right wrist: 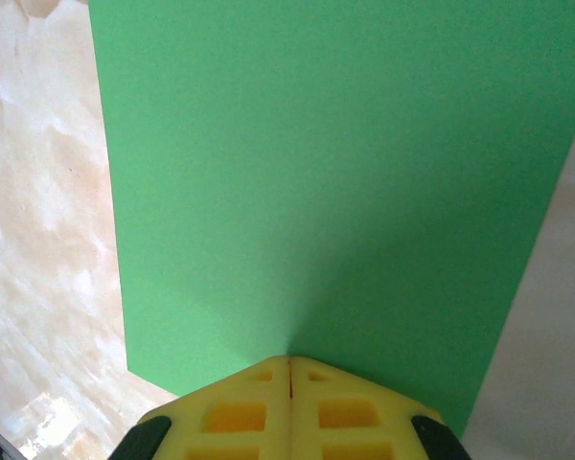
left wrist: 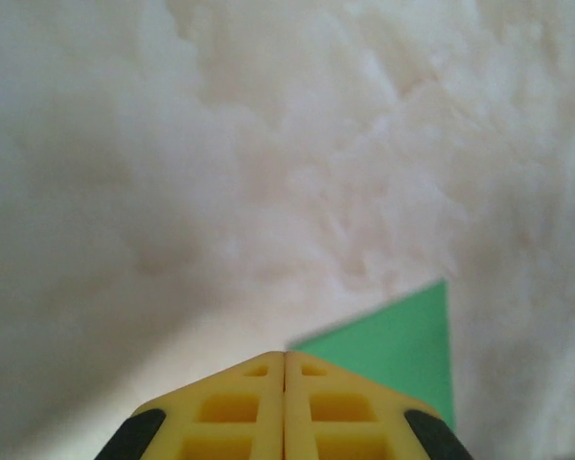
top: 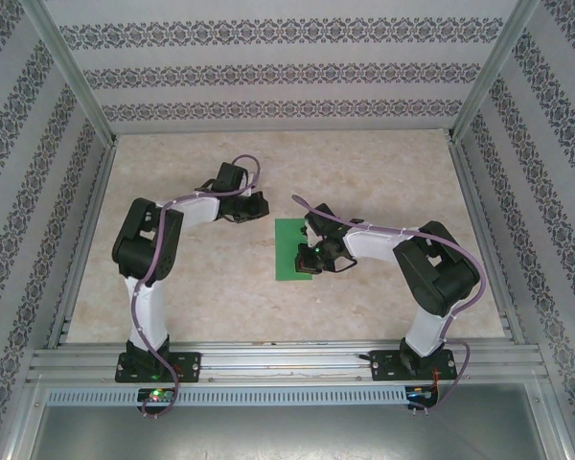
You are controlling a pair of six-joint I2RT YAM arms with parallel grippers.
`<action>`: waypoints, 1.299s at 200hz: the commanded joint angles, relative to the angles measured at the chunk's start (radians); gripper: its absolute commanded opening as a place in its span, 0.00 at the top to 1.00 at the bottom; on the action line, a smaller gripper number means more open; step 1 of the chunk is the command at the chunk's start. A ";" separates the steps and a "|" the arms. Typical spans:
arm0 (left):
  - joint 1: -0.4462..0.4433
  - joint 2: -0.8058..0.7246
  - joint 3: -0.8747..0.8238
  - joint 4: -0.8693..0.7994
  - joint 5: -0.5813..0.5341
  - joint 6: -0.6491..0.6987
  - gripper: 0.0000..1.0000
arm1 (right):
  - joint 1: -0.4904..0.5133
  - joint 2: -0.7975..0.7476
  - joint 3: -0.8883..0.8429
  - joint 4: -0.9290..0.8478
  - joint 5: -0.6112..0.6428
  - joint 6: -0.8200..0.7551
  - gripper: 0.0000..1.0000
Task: Fold a paper plane with a square sheet of paper (fold left side to right side)
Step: First fold the square sheet of paper in half at the center of the table, then hold the square sheet of paper at the center of the table.
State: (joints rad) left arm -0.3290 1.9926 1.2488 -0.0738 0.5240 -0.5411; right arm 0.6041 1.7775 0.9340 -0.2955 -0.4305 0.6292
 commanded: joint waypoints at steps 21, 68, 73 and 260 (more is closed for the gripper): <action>-0.101 -0.103 -0.139 0.059 0.096 -0.108 0.93 | -0.007 0.064 -0.029 -0.129 0.082 0.009 1.00; -0.155 -0.056 -0.172 0.140 0.075 -0.165 0.93 | -0.006 0.062 -0.034 -0.128 0.084 0.009 1.00; -0.156 -0.050 -0.169 0.140 0.068 -0.163 0.93 | -0.007 0.061 -0.034 -0.126 0.082 0.010 1.00; -0.167 0.005 -0.196 0.099 0.014 -0.158 0.94 | -0.047 -0.126 0.011 -0.112 0.032 0.021 0.80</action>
State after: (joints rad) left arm -0.4835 1.9656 1.0622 0.0620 0.5499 -0.7055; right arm 0.5934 1.7416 0.9478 -0.3607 -0.4255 0.6407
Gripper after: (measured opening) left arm 0.066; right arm 0.157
